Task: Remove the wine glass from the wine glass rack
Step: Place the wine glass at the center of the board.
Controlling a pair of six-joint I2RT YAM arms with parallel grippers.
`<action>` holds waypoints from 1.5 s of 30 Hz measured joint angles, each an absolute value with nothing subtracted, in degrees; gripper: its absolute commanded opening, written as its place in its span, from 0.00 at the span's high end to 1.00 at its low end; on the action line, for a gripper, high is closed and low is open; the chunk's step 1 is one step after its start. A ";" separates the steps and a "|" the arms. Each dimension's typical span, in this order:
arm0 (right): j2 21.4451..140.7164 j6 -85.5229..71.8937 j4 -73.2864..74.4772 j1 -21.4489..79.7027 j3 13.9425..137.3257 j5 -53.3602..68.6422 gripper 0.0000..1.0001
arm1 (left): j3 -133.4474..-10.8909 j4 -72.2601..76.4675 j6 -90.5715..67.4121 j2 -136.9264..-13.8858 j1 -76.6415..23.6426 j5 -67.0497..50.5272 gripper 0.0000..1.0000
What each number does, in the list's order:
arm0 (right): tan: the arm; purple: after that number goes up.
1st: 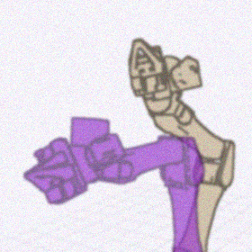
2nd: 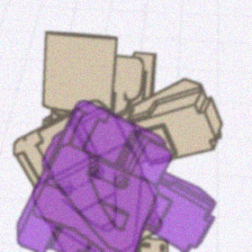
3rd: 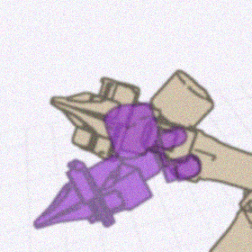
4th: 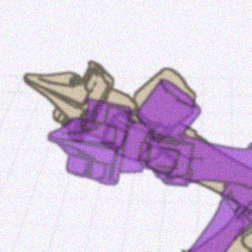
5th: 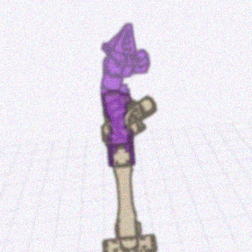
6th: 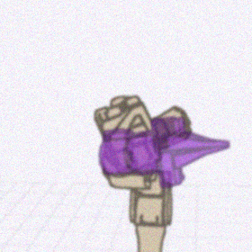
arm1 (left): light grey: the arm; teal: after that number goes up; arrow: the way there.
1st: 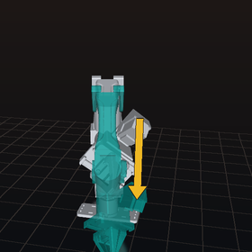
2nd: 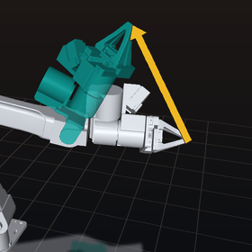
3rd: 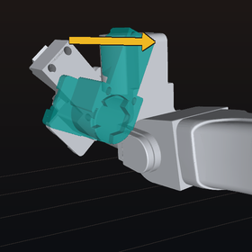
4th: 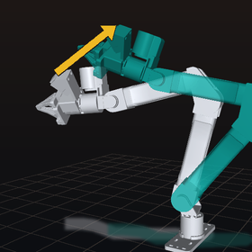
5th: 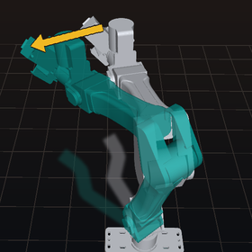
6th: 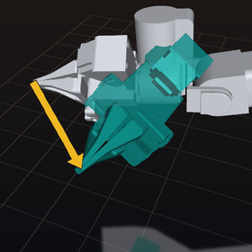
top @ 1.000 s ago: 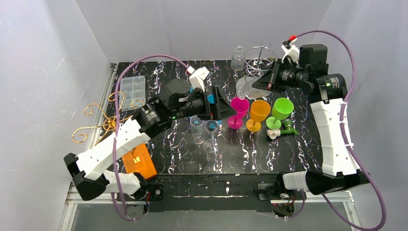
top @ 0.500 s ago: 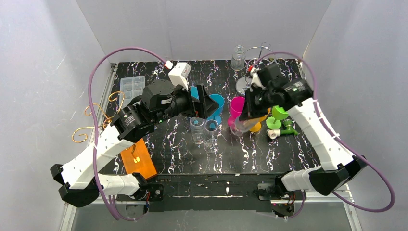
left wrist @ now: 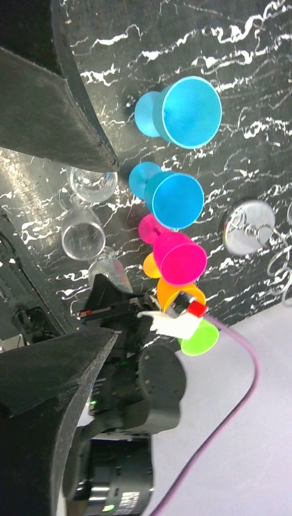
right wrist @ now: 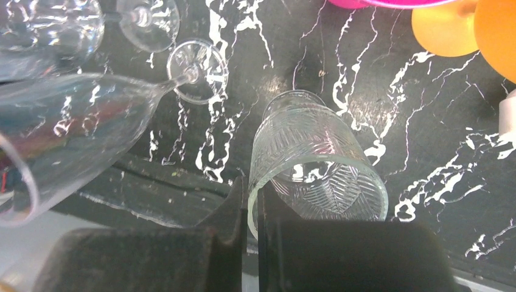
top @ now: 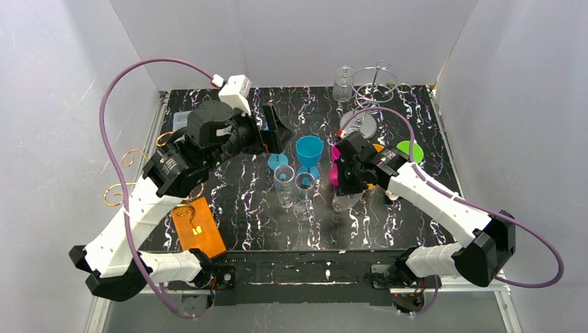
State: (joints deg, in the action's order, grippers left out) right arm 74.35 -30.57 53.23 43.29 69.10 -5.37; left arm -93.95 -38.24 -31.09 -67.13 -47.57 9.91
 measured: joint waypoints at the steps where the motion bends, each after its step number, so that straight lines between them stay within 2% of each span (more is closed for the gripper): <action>1: 74.32 -30.94 52.23 43.38 68.03 -5.93 0.99 | -93.76 -38.02 -31.09 -67.44 -45.95 9.23 0.02; 18: 78.50 -31.70 42.74 43.42 63.61 -9.06 0.99 | -92.25 -30.48 -28.88 -76.07 -34.30 0.47 0.02; 24: 81.21 -31.48 41.69 43.42 63.59 -8.84 0.92 | -92.90 -28.69 -28.08 -78.78 -33.15 -2.09 0.02; 27: 82.26 -31.42 41.43 43.46 63.59 -8.69 0.84 | -93.38 -28.73 -28.03 -79.26 -33.17 -2.87 0.02; 33: 83.26 -31.18 41.63 44.03 64.23 -8.64 0.58 | -94.15 -28.73 -27.86 -79.31 -33.17 -3.73 0.02; 45: 83.44 -30.00 50.72 44.40 77.84 -10.17 0.36 | -94.74 -28.93 -27.68 -79.29 -33.17 -5.50 0.02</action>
